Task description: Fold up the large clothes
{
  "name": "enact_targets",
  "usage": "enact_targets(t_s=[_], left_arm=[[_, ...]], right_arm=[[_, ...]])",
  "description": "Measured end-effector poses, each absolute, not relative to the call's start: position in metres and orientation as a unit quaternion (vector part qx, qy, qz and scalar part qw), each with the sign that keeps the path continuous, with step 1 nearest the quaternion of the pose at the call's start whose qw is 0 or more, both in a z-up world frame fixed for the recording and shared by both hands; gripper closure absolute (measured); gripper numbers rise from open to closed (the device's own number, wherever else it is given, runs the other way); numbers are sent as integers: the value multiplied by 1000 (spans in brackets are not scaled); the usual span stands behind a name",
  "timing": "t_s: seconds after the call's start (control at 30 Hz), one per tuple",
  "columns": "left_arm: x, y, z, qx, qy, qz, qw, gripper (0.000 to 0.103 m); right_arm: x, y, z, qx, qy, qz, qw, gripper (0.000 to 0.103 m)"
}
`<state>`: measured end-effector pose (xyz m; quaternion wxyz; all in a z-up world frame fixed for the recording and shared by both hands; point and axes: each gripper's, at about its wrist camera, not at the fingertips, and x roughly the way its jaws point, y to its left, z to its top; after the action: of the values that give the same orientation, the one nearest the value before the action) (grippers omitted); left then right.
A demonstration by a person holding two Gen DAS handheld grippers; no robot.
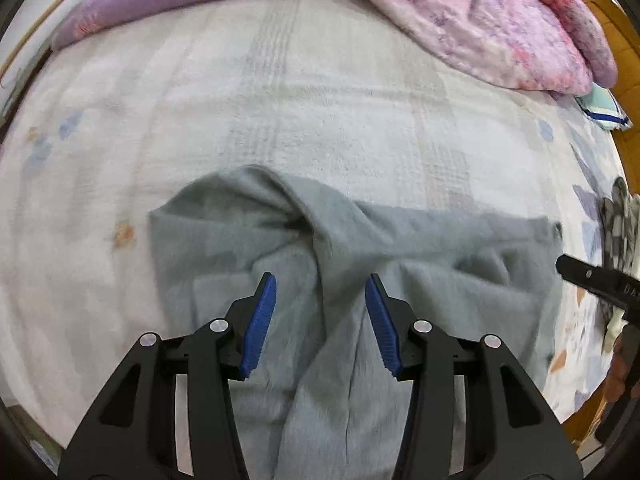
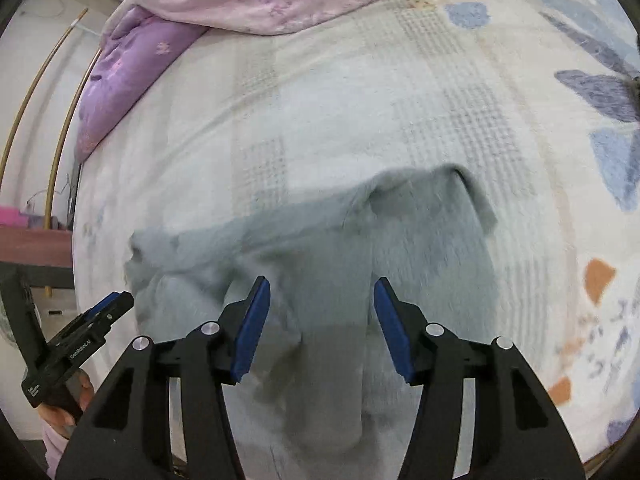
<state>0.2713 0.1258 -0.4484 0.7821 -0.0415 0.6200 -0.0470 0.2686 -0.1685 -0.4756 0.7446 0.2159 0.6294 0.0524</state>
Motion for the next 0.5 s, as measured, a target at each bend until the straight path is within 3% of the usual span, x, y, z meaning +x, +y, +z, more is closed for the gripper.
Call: enact_targets(t_s=[0.13, 0.17, 0.2, 0.23, 0.27, 0.5], left_arm=[[294, 128, -489, -76, 642, -38, 762, 58], [297, 129, -494, -89, 639, -40, 763, 85], [300, 129, -499, -94, 641, -43, 761, 90], [301, 128, -499, -89, 641, -37, 761, 90], [302, 129, -497, -86, 637, -35, 765, 91], [347, 137, -460, -122, 592, -46, 795, 91]], right_arm=[[278, -168, -505, 237, 641, 54, 728, 52], [278, -168, -507, 237, 640, 51, 730, 63], [279, -168, -507, 244, 634, 58, 732, 74], [281, -170, -504, 248, 631, 61, 733, 94], [282, -172, -499, 249, 625, 61, 737, 98], [331, -171, -475, 229, 585, 68, 775, 99]])
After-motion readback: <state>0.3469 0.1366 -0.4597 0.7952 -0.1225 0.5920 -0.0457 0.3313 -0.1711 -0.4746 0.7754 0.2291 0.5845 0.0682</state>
